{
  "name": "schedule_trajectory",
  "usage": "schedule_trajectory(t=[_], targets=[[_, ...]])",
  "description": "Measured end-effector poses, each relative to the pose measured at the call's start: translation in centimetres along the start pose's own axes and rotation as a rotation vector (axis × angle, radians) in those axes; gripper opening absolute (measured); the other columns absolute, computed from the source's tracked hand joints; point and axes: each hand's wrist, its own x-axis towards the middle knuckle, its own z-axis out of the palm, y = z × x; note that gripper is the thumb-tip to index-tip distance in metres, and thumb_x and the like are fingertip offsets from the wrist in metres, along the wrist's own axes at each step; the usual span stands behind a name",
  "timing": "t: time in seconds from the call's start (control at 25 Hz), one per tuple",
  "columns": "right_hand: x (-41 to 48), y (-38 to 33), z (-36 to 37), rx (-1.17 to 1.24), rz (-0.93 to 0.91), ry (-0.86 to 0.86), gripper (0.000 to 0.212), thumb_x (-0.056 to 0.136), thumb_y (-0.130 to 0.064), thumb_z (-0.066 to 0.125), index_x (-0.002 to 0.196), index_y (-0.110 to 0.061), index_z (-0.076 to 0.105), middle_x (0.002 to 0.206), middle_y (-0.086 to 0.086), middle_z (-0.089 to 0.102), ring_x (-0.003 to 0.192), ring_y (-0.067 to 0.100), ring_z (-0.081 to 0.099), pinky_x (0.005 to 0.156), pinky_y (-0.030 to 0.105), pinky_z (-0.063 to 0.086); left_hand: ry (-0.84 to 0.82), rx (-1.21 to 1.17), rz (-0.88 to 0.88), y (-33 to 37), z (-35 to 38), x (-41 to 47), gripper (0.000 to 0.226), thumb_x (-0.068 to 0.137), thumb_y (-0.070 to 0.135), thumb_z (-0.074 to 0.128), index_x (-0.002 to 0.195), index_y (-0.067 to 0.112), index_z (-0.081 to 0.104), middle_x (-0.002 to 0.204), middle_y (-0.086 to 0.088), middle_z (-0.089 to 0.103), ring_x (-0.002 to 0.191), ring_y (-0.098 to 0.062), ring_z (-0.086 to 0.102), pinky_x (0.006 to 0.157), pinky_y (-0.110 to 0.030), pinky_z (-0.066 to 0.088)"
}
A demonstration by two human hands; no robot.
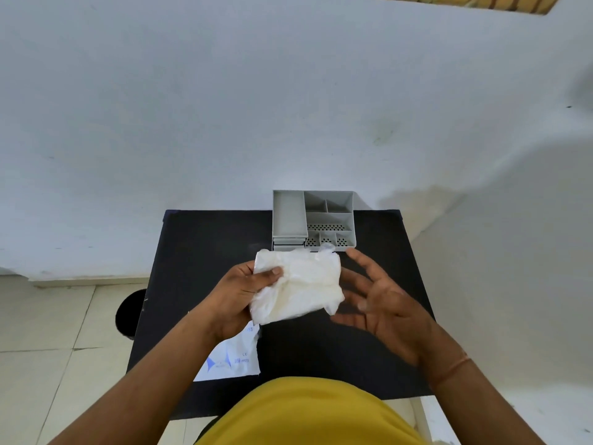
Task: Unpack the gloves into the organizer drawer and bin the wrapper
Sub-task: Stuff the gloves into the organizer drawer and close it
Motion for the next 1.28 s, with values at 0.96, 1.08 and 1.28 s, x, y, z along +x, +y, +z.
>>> schedule_trajectory(t=[0.96,1.08,1.28], targets=[[0.4,0.7,4.9,0.173,0.024,0.28,0.048,0.1,-0.041,0.06,0.147,-0.03,0.06,0.141,0.007,0.069,0.127,0.045,0.067,0.081,0.052,0.067,-0.246,0.241,-0.119,0.4,-1.4,2.9,0.08,0.047,0.02,0.108,0.122,0.022,0.081,0.127,-0.013,0.08,0.119,-0.038,0.076,0.099,-0.065,0.061],[0.8,0.6,6.2,0.062,0.04,0.346,0.053,0.099,-0.055,0.056,0.132,-0.017,0.073,0.131,0.002,0.075,0.125,0.037,0.07,0.084,0.048,0.067,-0.247,0.253,-0.129,0.7,-1.6,3.0,0.064,0.056,0.013,0.101,0.117,0.023,0.083,0.123,-0.014,0.082,0.113,-0.037,0.079,0.101,-0.067,0.059],[2.1,1.7,7.4,-0.379,0.05,0.503,0.02,0.076,-0.028,0.089,0.093,-0.017,0.088,0.106,-0.003,0.08,0.099,0.019,0.079,0.07,0.031,0.066,-0.211,0.282,-0.129,1.7,-2.3,2.6,0.054,0.069,-0.002,0.094,0.117,0.02,0.083,0.12,-0.014,0.083,0.112,-0.038,0.079,0.089,-0.058,0.066]])
